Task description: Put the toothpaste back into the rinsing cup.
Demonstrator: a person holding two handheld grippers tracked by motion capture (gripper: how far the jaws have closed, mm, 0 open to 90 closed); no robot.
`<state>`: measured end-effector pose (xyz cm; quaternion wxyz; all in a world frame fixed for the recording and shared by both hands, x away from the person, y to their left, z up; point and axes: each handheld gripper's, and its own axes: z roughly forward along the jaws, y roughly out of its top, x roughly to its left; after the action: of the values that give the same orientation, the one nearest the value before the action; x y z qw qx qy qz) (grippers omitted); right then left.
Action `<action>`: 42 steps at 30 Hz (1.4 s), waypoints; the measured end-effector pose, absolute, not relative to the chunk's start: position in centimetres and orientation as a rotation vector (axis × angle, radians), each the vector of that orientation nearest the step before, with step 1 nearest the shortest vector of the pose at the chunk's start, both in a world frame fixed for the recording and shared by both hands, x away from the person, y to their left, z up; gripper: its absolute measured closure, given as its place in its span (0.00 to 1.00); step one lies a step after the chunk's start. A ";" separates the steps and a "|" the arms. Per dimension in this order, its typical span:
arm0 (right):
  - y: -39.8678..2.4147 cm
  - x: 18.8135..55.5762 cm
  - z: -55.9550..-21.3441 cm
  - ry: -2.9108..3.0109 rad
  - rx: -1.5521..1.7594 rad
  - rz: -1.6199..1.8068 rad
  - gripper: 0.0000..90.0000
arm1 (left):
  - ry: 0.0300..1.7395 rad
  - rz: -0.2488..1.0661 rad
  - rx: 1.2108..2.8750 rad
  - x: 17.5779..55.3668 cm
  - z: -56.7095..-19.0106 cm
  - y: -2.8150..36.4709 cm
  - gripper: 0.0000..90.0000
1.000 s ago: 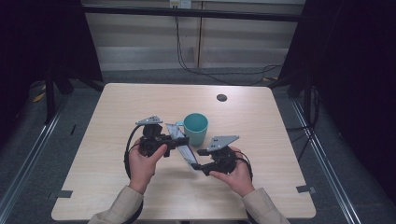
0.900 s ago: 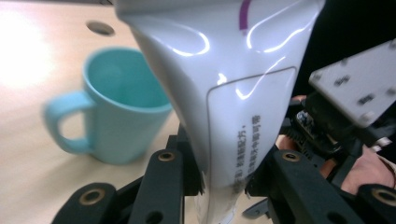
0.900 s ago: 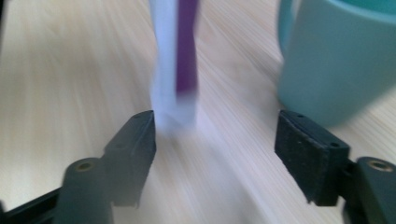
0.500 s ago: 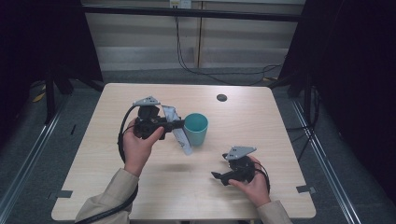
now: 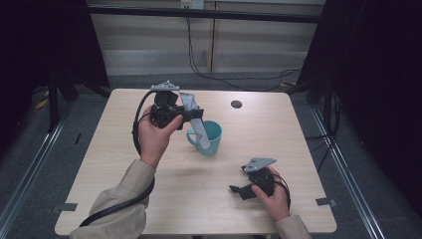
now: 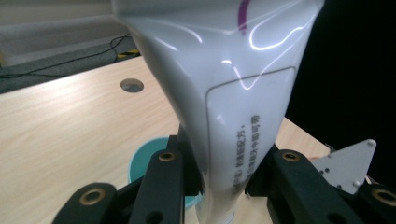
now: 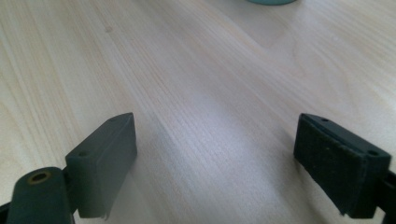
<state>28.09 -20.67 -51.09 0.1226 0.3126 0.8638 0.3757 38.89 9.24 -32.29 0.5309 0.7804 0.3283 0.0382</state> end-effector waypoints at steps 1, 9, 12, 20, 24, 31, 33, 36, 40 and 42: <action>-20.7 28.1 -51.1 2.522 0.913 1.097 0.14 | 0.783 0.089 1.862 39.1 -32.2 9.1 0.81; -20.7 28.2 -51.1 2.522 0.918 1.095 0.13 | 0.788 0.139 1.874 40.4 -31.6 7.5 0.81; -20.7 28.2 -51.1 2.522 0.917 1.095 0.13 | 0.810 0.162 1.871 40.9 -31.8 7.2 0.81; -20.7 28.2 -51.1 2.522 0.917 1.095 0.13 | 0.835 0.190 1.874 42.2 -33.0 6.3 0.81; -20.7 28.2 -51.1 2.523 0.918 1.095 0.13 | 0.845 0.209 1.876 42.8 -33.7 6.2 0.81; -20.7 28.2 -51.1 2.524 0.917 1.097 0.13 | 0.878 0.227 1.892 43.1 -35.7 5.7 0.81; -20.7 28.2 -51.1 2.524 0.916 1.095 0.13 | 0.891 0.231 1.901 43.1 -36.1 5.4 0.81; -20.7 28.2 -51.1 2.525 0.916 1.095 0.13 | 0.905 0.237 1.899 43.2 -36.7 5.1 0.81; -20.7 28.2 -51.1 2.524 0.914 1.095 0.13 | 0.914 0.238 1.905 43.3 -37.5 4.6 0.81; -20.7 28.2 -51.1 2.524 0.916 1.095 0.13 | 0.920 0.237 1.907 43.3 -38.0 4.4 0.81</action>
<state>28.17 -20.72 -51.10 0.1205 0.3137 0.8640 0.3750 43.30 4.35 -37.97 0.4844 0.7830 0.3779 0.0974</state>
